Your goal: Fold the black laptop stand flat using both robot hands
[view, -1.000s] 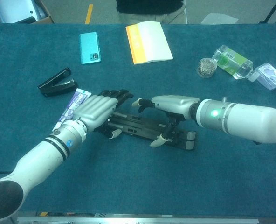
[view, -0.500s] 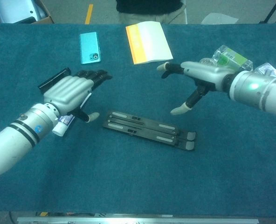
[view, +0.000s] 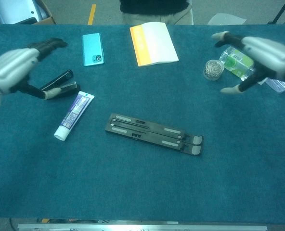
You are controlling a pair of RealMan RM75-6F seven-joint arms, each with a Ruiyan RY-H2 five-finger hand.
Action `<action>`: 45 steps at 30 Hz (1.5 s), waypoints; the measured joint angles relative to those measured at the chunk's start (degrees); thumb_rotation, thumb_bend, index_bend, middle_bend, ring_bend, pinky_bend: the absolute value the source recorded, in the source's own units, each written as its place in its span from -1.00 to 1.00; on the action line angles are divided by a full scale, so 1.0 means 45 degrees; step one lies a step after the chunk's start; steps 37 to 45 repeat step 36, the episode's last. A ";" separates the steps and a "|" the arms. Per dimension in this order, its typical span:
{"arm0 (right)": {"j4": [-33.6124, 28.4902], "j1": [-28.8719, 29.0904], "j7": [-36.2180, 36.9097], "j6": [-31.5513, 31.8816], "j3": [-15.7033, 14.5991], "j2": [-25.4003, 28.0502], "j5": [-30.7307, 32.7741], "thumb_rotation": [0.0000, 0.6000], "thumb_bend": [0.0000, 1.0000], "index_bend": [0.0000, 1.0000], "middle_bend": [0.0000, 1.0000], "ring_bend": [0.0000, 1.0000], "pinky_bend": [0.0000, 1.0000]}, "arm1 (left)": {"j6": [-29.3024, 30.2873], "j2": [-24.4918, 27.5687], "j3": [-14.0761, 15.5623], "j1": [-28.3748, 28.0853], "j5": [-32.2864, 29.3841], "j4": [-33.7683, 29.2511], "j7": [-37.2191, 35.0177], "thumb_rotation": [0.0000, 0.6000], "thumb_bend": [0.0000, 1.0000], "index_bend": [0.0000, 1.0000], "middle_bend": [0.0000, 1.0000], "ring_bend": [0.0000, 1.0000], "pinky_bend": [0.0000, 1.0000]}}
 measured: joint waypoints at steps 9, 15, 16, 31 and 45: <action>0.0165 -0.2550 -0.0491 0.3075 -0.0680 0.0240 -0.1729 1.00 -0.80 -1.00 -0.71 -1.00 -0.92 | 0.1904 0.1416 0.0954 0.1529 0.2281 0.0579 -0.1790 1.00 -0.43 -1.00 -1.00 -1.00 -1.00; 0.0210 -0.3961 -0.0539 0.4340 -0.1016 0.0663 -0.2307 1.00 -0.80 -1.00 -0.71 -1.00 -0.92 | 0.2601 0.2023 0.1341 0.2414 0.2432 0.0586 -0.1527 1.00 -0.44 -1.00 -1.00 -1.00 -1.00; 0.0229 -0.4207 -0.0513 0.4553 -0.1053 0.0756 -0.2391 1.00 -0.80 -1.00 -0.71 -1.00 -0.92 | 0.2727 0.2084 0.1359 0.2538 0.2410 0.0554 -0.1451 1.00 -0.44 -1.00 -1.00 -1.00 -1.00; 0.0803 -0.5972 0.0776 0.5114 -0.0856 0.1513 -0.2843 1.00 -0.80 -1.00 -0.71 -1.00 -0.92 | 0.4284 0.2521 0.1245 0.4234 0.2066 0.0494 -0.1153 1.00 -0.44 -1.00 -1.00 -1.00 -1.00; 0.0722 -0.6231 0.0736 0.5073 -0.0785 0.1527 -0.3104 1.00 -0.80 -1.00 -0.71 -1.00 -0.92 | 0.4326 0.2531 0.1128 0.4376 0.2157 0.0539 -0.1200 1.00 -0.44 -1.00 -1.00 -1.00 -1.00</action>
